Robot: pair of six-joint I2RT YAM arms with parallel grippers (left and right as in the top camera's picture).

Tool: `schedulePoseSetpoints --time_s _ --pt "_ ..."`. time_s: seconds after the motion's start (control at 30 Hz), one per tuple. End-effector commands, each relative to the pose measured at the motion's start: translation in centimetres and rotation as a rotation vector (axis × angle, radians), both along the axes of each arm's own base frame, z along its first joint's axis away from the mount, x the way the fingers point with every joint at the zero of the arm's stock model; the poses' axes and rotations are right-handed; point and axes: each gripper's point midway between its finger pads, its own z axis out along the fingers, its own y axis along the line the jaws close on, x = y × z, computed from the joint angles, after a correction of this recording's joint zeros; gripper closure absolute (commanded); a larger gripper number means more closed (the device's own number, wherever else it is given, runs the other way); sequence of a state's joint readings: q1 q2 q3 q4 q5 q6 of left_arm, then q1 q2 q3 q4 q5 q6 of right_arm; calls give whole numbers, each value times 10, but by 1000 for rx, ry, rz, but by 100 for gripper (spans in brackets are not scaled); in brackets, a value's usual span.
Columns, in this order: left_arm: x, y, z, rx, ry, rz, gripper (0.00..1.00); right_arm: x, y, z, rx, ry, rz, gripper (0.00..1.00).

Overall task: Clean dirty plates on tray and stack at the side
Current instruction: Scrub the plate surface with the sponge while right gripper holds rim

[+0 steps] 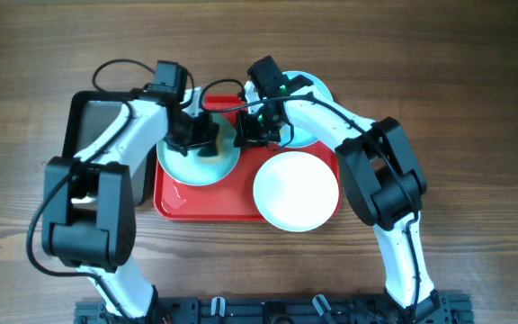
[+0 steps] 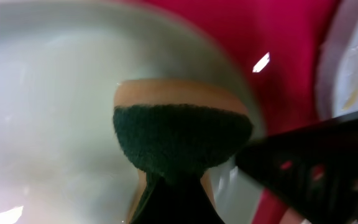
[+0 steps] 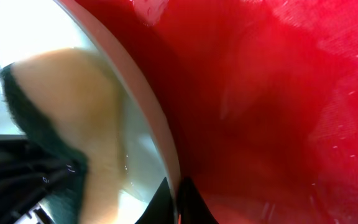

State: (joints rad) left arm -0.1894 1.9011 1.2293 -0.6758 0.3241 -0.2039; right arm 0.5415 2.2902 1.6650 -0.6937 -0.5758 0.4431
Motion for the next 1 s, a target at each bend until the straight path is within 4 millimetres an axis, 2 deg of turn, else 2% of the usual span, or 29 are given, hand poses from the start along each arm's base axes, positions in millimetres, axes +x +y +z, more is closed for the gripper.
schedulePoseSetpoints --time_s 0.0,0.07,0.1,0.13,0.23,0.4,0.47,0.57,0.67,0.8,0.83,0.97 --pt "-12 -22 -27 31 67 61 96 -9 6 -4 44 37 35 96" --pt "-10 -27 -34 38 63 59 96 -8 4 -6 27 31 31 96" --pt "-8 -22 -37 63 60 86 96 -8 3 -6 25 31 30 96" --pt "-2 -5 -40 149 45 165 96 -7 3 -7 19 28 28 96" --pt "8 32 -40 296 4 280 96 -6 1 -8 8 24 22 96" --pt "7 97 -19 565 11 416 96 -6 1 -8 8 24 22 96" --pt "7 114 -9 632 14 436 96 -6 2 -8 10 21 22 96" --pt "0 124 -3 657 54 441 96 -4 0 -9 -1 17 15 96" --pt "-13 112 -9 598 129 367 96 -4 0 -9 -4 16 15 96" --pt "-30 57 -15 315 221 99 96 -4 0 -9 -3 15 15 96" --pt "-37 37 -13 213 240 8 96 -4 0 -9 -3 15 15 96" --pt "-51 -4 -2 -6 248 -177 96 -4 0 -9 -3 15 14 96"
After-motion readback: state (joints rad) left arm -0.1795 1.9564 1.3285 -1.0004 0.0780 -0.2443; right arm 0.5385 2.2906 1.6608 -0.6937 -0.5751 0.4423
